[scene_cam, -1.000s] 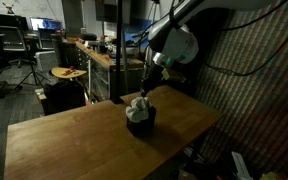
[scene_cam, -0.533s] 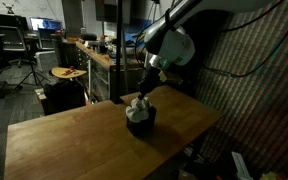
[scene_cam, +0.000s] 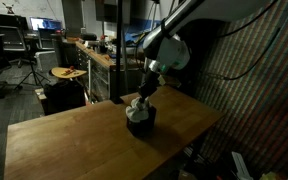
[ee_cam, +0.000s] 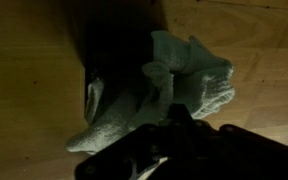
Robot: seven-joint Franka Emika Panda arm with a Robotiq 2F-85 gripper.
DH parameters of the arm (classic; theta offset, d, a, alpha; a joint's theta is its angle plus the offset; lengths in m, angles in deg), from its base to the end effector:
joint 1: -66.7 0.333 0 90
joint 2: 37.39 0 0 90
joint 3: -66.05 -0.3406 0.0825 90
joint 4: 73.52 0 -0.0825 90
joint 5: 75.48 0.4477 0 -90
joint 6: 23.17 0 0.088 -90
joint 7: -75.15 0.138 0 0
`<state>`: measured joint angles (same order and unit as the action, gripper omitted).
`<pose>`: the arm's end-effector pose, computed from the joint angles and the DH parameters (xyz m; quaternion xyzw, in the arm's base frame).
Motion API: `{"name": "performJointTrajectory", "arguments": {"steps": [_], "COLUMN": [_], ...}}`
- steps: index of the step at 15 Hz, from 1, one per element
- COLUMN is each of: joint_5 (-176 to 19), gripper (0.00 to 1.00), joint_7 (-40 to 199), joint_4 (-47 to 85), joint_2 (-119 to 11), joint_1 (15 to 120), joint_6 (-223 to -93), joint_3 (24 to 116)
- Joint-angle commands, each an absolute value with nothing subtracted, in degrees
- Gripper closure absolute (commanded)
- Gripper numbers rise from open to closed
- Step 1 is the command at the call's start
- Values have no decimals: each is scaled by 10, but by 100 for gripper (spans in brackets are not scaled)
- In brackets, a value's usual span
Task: Pick up the white towel and push it down into the black basket
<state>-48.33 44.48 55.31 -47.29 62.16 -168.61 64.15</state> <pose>0.6007 -0.0248 0.2460 -0.9860 -0.0549 -0.0962 0.1246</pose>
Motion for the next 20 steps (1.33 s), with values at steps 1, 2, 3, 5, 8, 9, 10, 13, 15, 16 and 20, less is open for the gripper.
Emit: {"name": "performJointTrajectory", "arguments": {"steps": [1, 2, 3, 5, 8, 9, 10, 13, 15, 16, 20], "joint_5": [-486, -486, -485, -486, -491, -492, -493, -503, -517, -524, -547], "gripper": [97, 96, 97, 98, 96, 97, 96, 97, 96, 97, 97], "joint_7": [424, 421, 419, 417, 417, 418, 419, 425, 429, 432, 441], "joint_4": [520, 516, 511, 502, 495, 494, 493, 494, 494, 494, 498], "joint_2": [-511, -520, -528, -545, -561, -565, -569, -577, -581, -582, -580], "joint_1": [604, 600, 596, 592, 587, 586, 585, 585, 586, 587, 589], "joint_6": [-1686, -1686, -1685, -1685, -1685, -1684, -1684, -1682, -1680, -1679, -1673], "joint_3": [637, 635, 633, 628, 620, 619, 617, 616, 617, 617, 615]}}
